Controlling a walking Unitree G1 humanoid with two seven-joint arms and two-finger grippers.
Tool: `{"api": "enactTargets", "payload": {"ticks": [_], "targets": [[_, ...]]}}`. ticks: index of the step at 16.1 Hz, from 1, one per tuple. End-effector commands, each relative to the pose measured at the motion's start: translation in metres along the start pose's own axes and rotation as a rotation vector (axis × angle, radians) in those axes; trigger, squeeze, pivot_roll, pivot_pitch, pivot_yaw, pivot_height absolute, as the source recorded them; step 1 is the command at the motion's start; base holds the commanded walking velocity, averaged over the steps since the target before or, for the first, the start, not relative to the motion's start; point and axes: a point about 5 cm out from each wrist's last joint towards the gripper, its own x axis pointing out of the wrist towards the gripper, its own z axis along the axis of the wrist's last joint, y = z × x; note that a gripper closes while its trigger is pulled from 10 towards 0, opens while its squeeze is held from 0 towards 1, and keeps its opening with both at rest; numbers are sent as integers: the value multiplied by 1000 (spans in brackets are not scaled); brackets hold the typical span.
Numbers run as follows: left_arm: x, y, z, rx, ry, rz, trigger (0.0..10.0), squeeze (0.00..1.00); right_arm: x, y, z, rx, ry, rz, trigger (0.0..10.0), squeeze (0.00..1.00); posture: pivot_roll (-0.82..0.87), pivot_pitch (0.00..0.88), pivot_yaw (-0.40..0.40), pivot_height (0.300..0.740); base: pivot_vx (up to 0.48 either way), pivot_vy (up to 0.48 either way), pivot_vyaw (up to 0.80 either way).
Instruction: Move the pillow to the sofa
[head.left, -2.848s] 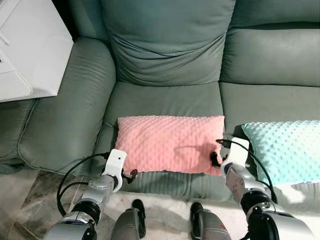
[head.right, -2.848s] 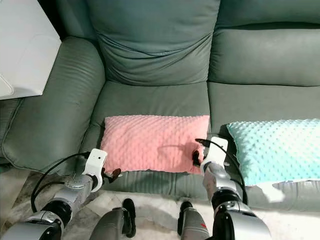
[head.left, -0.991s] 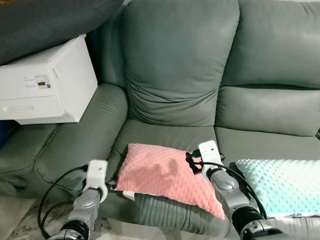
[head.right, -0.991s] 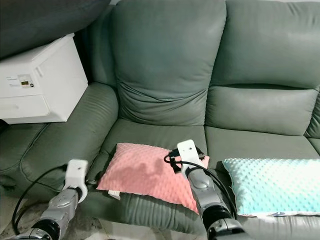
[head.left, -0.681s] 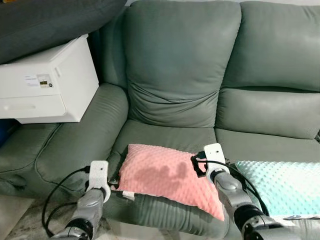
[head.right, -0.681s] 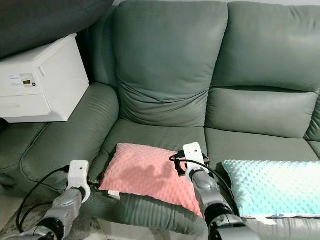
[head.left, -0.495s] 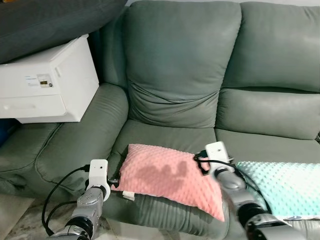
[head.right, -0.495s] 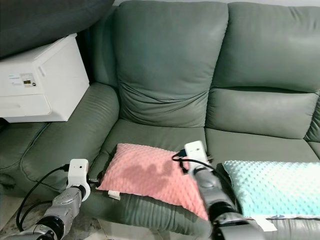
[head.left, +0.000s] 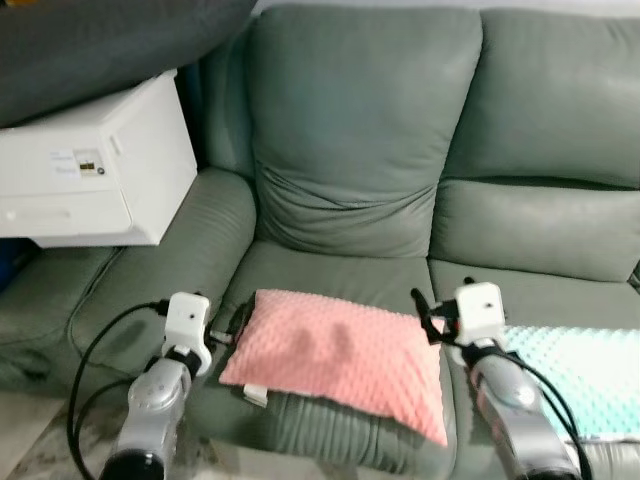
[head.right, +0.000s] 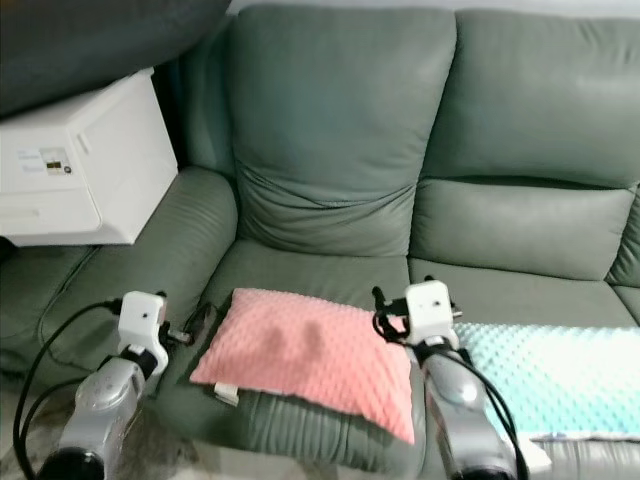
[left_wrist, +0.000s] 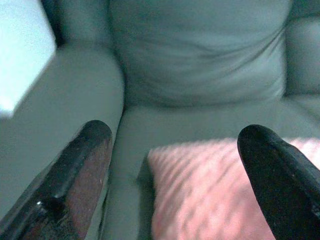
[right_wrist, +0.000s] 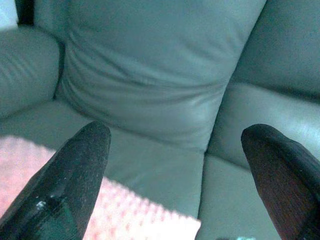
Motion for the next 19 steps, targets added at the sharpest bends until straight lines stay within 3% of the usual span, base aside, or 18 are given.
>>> {"api": "enactTargets", "payload": {"ticks": [1, 3, 4, 7, 12, 19], "targets": [[0, -4, 16, 10, -69, -10, 10000, 0, -1, 2, 13, 2, -36, 16, 10000, 0, -31, 0, 42, 740, 0, 0, 0], [-8, -5, 20, -13, -97, 41, 10000, 0, -6, 1, 15, 37, -28, -20, 10000, 0, -21, 0, 36, 740, 0, 0, 0], [-20, -5, 14, -30, -80, 81, 10000, 0, -15, 3, 12, 56, -4, -43, 10000, 0, -14, 0, 28, 740, 0, 0, 0], [-31, -5, 7, -51, -22, 111, 10000, 0, -24, 3, 9, 133, 40, -91, 10000, 0, -21, 0, 30, 740, 0, 0, 0], [-15, -5, 28, -74, -33, 112, 10000, 0, -26, 8, 15, 141, 84, -59, 10000, 0, -35, 0, 32, 740, 0, 0, 0], [-21, -9, 25, -98, 18, 102, 10000, 0, -34, 11, 14, 151, 134, -58, 10000, 0, -47, 0, 38, 740, 0, 0, -770]]}}
